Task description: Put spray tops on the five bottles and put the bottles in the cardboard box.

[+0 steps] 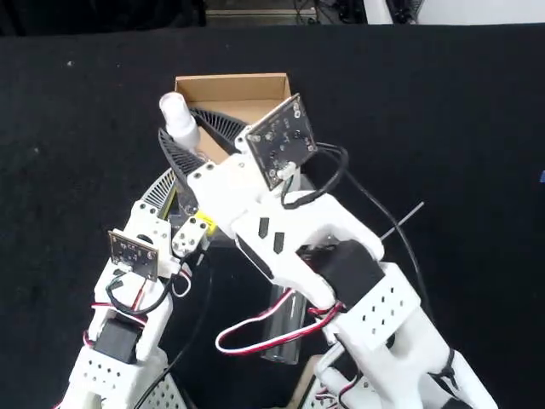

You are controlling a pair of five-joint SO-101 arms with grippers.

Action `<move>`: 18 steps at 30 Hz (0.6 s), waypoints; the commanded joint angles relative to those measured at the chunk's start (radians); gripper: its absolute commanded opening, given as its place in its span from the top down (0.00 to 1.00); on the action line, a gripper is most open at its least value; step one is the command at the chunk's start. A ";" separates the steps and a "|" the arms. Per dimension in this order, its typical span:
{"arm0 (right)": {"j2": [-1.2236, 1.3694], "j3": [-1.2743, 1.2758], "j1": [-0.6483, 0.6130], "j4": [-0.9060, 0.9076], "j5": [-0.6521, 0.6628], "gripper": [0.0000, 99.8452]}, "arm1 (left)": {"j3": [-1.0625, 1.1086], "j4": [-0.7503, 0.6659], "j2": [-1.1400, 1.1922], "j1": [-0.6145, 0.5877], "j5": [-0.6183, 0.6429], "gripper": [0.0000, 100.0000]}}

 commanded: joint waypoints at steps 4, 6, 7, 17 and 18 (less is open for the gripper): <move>-0.004 -0.064 0.011 0.141 0.009 0.79 | 0.022 -0.023 -0.021 0.001 0.011 0.97; -0.004 -0.081 0.011 0.190 0.005 0.72 | 0.022 -0.023 -0.021 -0.002 0.011 0.97; -0.004 -0.093 0.006 0.218 0.003 0.71 | 0.022 -0.023 -0.021 -0.002 0.011 0.97; 0.001 -0.292 -0.051 0.485 0.011 0.73 | 0.022 -0.021 -0.021 -0.002 0.011 0.97; 0.004 -0.303 -0.051 0.489 0.011 0.76 | 0.022 -0.020 -0.021 -0.002 0.011 0.97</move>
